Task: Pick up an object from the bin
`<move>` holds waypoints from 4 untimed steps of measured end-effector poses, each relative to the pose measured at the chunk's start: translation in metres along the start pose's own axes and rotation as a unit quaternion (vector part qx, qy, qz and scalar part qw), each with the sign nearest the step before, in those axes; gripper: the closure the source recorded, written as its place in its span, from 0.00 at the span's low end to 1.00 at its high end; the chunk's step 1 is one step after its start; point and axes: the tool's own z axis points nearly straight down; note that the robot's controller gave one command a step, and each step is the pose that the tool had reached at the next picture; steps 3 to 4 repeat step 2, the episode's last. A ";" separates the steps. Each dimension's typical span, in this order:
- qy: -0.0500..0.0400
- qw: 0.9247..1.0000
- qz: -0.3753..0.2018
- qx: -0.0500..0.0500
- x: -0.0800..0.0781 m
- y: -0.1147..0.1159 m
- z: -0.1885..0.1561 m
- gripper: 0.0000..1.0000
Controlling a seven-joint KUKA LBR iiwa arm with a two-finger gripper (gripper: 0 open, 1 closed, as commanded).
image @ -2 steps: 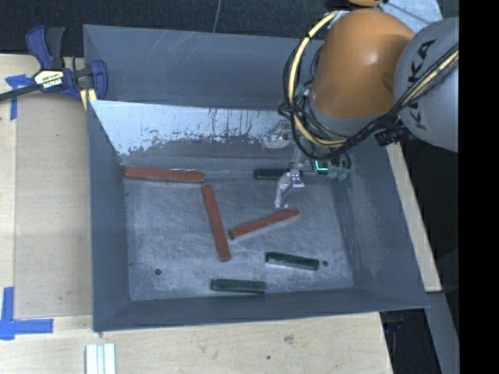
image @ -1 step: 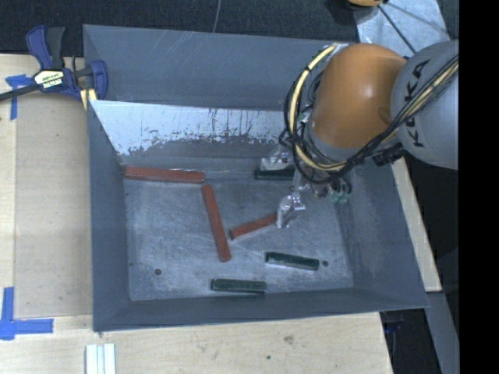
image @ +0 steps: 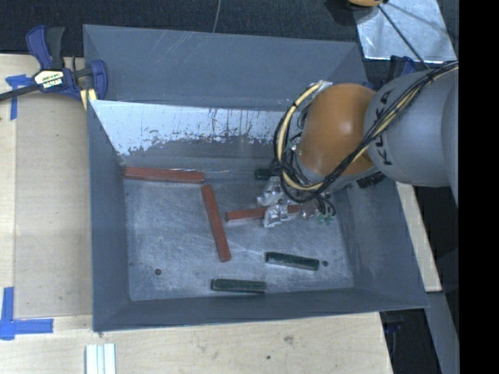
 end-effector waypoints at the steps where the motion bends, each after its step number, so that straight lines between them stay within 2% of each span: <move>1: 0.000 1.000 0.000 0.000 0.000 0.000 0.000 1.00; 2: 0.005 1.000 0.010 0.000 0.014 -0.012 -0.143 1.00; 4: 0.005 1.000 0.010 0.000 0.014 -0.012 -0.143 1.00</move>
Offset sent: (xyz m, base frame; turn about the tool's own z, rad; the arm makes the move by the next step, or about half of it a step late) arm -0.0165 -0.0121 0.1417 0.0191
